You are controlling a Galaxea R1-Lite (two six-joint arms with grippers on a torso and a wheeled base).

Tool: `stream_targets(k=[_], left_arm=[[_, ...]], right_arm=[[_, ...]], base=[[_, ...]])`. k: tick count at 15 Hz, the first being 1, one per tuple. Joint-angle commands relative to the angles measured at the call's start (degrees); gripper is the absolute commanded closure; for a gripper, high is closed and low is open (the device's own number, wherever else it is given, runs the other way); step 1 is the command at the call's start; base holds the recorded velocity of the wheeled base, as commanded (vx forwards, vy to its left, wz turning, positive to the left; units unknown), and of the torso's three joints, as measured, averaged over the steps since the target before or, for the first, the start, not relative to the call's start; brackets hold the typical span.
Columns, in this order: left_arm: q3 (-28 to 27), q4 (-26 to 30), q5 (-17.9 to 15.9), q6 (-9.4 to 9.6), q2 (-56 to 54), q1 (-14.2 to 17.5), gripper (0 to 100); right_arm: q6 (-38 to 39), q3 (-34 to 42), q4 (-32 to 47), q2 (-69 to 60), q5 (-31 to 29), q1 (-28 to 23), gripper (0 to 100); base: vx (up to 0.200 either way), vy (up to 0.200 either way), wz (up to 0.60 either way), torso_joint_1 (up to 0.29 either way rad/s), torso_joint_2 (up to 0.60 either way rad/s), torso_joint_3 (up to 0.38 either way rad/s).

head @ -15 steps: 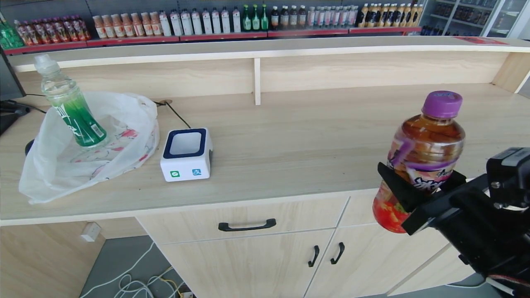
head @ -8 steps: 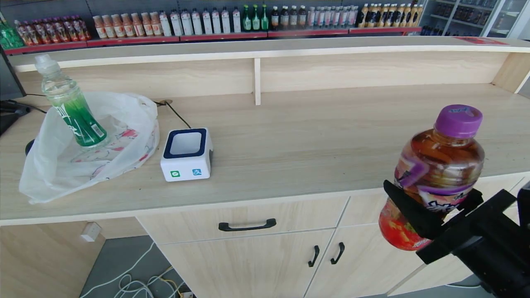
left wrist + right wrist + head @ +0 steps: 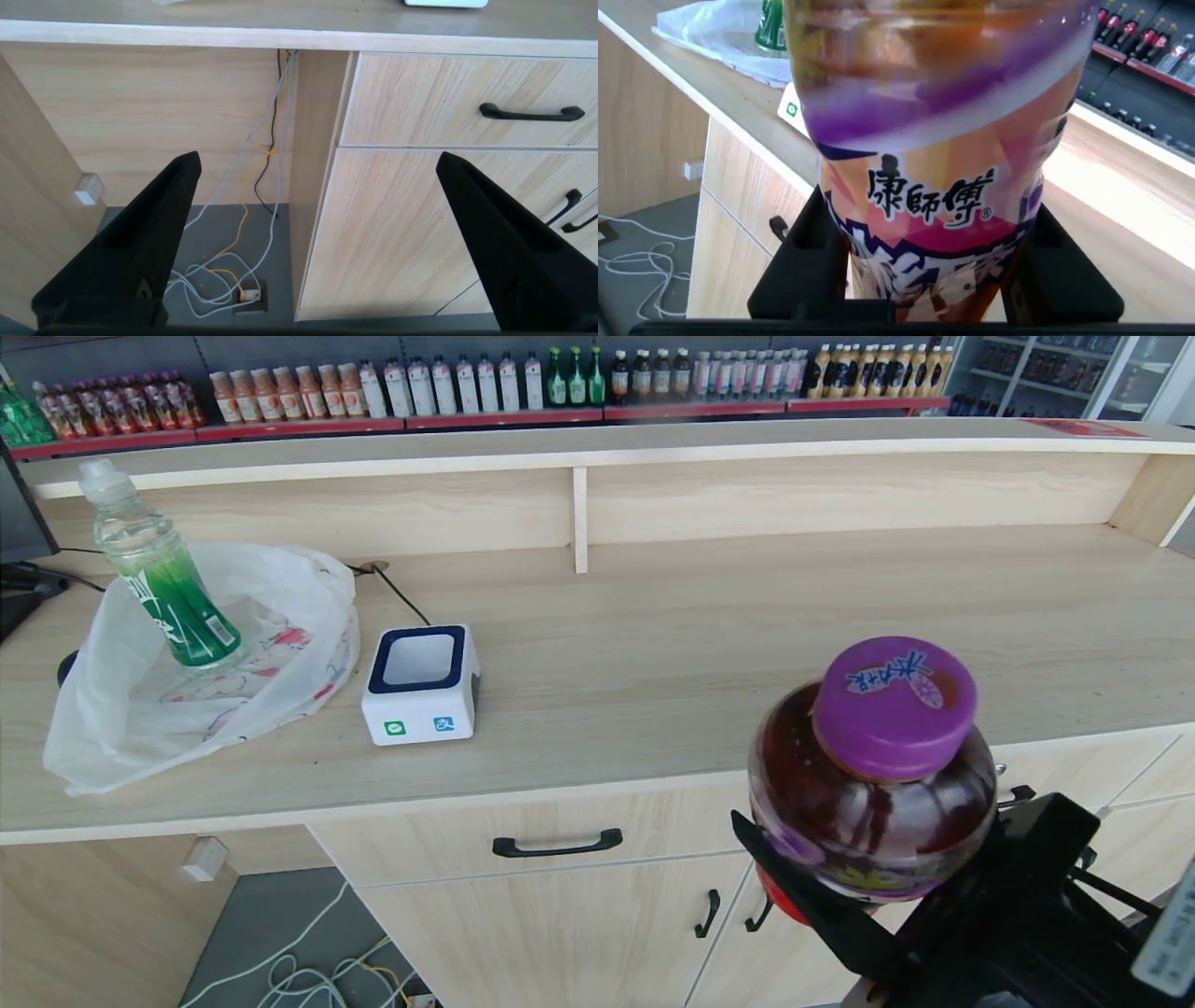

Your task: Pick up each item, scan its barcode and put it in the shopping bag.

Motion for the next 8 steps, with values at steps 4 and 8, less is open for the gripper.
stream_targets(k=[4,8], left_arm=[[0.0,0.0,0.0,-0.01,0.0,0.0,0],[0.0,-0.1,0.0,-0.01,0.0,0.0,0]], right_arm=[[-9.4,-0.2,0.0,1.5,0.2,8.4,100],[-19.3,-1.2,0.0,3.9,1.1,14.2,100]], base=[[0.0,0.0,0.0,0.0,0.0,0.0],[0.0,0.0,0.0,0.0,0.0,0.0]])
